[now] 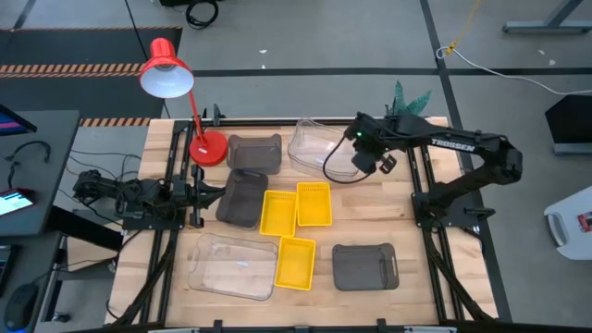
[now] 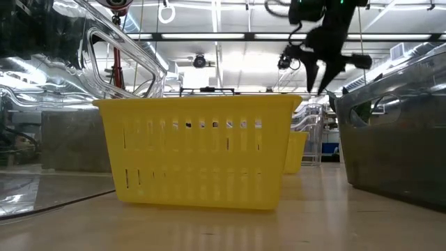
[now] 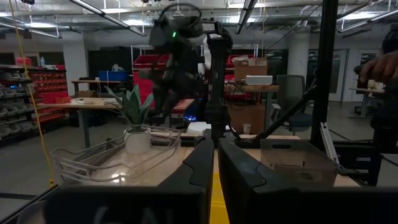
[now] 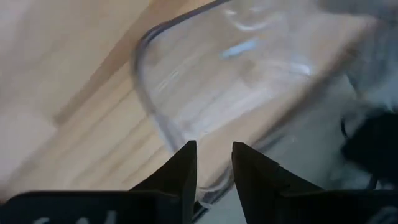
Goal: Stack baskets by color
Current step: Stack the bottom transparent bin on the top of the stacked transparent bins
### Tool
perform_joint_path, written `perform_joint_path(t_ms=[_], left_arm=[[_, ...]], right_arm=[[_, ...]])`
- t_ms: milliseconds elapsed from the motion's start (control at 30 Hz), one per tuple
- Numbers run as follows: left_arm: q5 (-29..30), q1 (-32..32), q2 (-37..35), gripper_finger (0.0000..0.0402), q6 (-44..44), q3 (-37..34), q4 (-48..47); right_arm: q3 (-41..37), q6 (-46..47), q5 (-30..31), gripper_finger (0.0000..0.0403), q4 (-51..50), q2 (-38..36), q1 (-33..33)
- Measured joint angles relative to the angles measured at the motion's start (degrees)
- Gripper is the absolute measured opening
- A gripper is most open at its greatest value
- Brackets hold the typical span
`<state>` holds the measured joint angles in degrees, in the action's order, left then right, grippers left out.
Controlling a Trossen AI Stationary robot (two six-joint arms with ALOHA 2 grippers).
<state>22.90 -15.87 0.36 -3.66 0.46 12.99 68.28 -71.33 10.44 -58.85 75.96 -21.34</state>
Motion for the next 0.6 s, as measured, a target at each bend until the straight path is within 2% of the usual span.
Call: perform_joint_path(t_ms=[233, 433, 600], left_arm=[[0.00, 0.01, -0.02, 0.0033, -0.02, 0.00, 0.00], [-0.02, 0.01, 0.00, 0.0025, 0.00, 0.01, 0.00], [0.00, -0.01, 0.00, 0.0031, -0.02, 0.01, 0.00]], right_arm=[[2.24, 33.21, 0.19, 0.0103, 5.89, -4.34, 5.14], [2.27, 48.37, -3.34, 0.0103, 10.81, -5.29, 8.45], [2.19, 58.00, -8.54, 0.0101, 12.70, -5.09, 11.45]])
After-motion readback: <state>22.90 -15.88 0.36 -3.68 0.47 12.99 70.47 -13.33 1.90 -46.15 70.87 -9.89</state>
